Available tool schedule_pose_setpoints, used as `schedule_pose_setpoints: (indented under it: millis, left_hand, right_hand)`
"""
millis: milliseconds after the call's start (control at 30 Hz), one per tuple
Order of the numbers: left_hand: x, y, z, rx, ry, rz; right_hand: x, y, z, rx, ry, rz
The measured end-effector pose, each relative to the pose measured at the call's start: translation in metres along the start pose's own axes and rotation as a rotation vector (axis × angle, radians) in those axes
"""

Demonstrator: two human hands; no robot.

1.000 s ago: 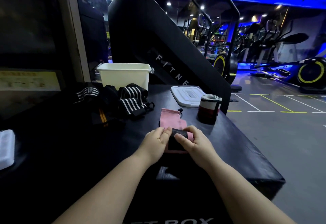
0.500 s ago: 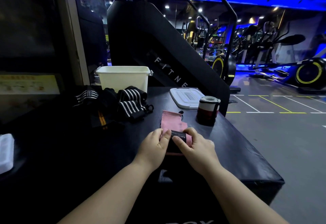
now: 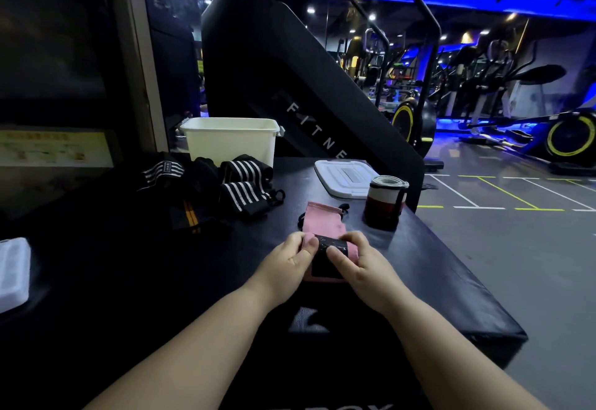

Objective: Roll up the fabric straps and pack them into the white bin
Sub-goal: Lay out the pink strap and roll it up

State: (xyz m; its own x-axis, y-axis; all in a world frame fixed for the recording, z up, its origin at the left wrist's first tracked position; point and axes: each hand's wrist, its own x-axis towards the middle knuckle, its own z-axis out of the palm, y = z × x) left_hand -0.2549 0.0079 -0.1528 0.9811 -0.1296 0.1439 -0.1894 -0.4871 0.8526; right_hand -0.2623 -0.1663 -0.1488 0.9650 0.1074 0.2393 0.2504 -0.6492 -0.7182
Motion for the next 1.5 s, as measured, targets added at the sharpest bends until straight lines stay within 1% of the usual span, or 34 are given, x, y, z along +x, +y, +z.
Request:
schedule_pose_setpoints:
  millis: [67, 133, 267, 333, 467, 633, 733, 833, 967, 1267, 1367, 1500]
  left_hand:
    - [0.001, -0.001, -0.002, -0.028, -0.041, -0.019]
    - [0.000, 0.000, -0.001, -0.045, -0.040, -0.018]
    - [-0.004, 0.005, 0.006, 0.038, 0.112, -0.001]
    - [-0.005, 0.007, 0.007, 0.052, 0.119, -0.005]
    - [-0.003, 0.007, 0.003, -0.010, 0.056, -0.009]
    - [-0.001, 0.009, -0.003, -0.085, -0.067, 0.018]
    - [0.001, 0.012, -0.006, -0.088, -0.149, 0.003]
    - [0.004, 0.015, -0.010, -0.058, -0.183, -0.019]
    - [0.011, 0.011, -0.011, 0.057, -0.182, -0.009]
    - [0.010, -0.004, -0.008, 0.047, -0.143, 0.059]
    - [0.006, -0.004, -0.005, 0.065, -0.120, 0.085]
    - [0.006, -0.001, -0.001, 0.058, -0.064, 0.075]
  right_hand:
    - [0.001, 0.001, 0.000, 0.006, 0.013, -0.006]
    - [0.000, 0.001, 0.001, 0.004, 0.030, -0.014]
    - [-0.001, -0.001, 0.003, -0.006, 0.068, -0.047]
    - [-0.002, -0.002, 0.003, 0.007, 0.076, -0.070]
    - [0.000, -0.001, 0.001, 0.026, 0.050, -0.082]
    - [0.001, 0.004, -0.002, 0.058, 0.005, -0.076]
    - [0.001, 0.004, 0.001, 0.033, 0.041, -0.044]
    - [0.003, 0.002, 0.003, -0.014, 0.072, 0.000]
    - [0.011, 0.004, 0.006, -0.002, 0.106, 0.009]
    - [0.010, 0.006, 0.006, 0.068, 0.177, -0.015]
    - [0.007, 0.002, 0.003, 0.121, 0.175, 0.029]
    - [0.006, 0.002, 0.002, 0.154, 0.171, 0.056]
